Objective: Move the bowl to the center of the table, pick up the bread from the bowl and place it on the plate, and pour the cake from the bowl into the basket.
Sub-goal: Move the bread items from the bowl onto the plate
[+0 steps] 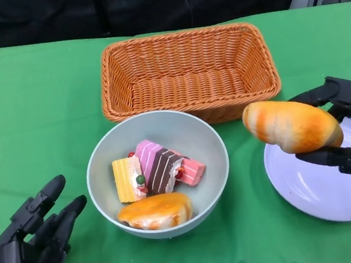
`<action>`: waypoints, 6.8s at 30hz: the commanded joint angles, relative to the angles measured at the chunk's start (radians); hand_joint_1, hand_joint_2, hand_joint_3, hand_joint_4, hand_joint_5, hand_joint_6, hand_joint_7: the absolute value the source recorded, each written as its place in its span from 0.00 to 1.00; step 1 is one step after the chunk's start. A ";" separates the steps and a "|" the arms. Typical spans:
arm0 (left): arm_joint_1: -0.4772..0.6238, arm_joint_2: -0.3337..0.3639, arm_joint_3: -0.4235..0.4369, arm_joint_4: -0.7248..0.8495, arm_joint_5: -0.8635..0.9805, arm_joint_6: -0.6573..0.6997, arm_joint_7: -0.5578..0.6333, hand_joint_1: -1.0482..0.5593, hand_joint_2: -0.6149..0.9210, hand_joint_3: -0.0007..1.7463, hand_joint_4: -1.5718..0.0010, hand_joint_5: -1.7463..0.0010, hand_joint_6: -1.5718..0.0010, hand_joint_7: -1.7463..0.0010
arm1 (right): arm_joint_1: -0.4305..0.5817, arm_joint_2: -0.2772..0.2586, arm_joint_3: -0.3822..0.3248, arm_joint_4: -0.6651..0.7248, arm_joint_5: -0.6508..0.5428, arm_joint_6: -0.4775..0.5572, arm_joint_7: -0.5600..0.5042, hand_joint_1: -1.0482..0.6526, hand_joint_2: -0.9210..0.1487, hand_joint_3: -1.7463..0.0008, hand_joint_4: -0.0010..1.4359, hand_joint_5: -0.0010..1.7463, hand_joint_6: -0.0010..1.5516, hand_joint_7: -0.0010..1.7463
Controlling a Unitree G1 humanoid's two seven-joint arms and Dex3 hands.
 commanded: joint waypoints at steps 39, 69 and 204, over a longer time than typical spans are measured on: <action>-0.009 0.028 0.030 0.017 -0.027 0.011 -0.038 0.27 1.00 0.07 0.39 1.00 0.47 1.00 | -0.102 -0.076 -0.014 0.748 -0.331 -0.498 -0.583 0.53 0.12 1.00 0.61 0.63 0.52 0.45; -0.008 0.024 0.029 0.003 -0.026 0.009 -0.036 0.27 1.00 0.07 0.39 1.00 0.47 1.00 | -0.303 -0.087 0.255 1.249 -0.500 -0.558 -0.999 0.51 0.12 1.00 0.61 0.55 0.58 0.32; -0.015 0.018 0.014 -0.015 0.015 0.006 0.014 0.26 1.00 0.08 0.40 1.00 0.47 1.00 | -0.082 -0.035 0.172 0.349 -0.070 -0.451 -0.205 0.13 0.04 1.00 0.43 0.11 0.31 0.03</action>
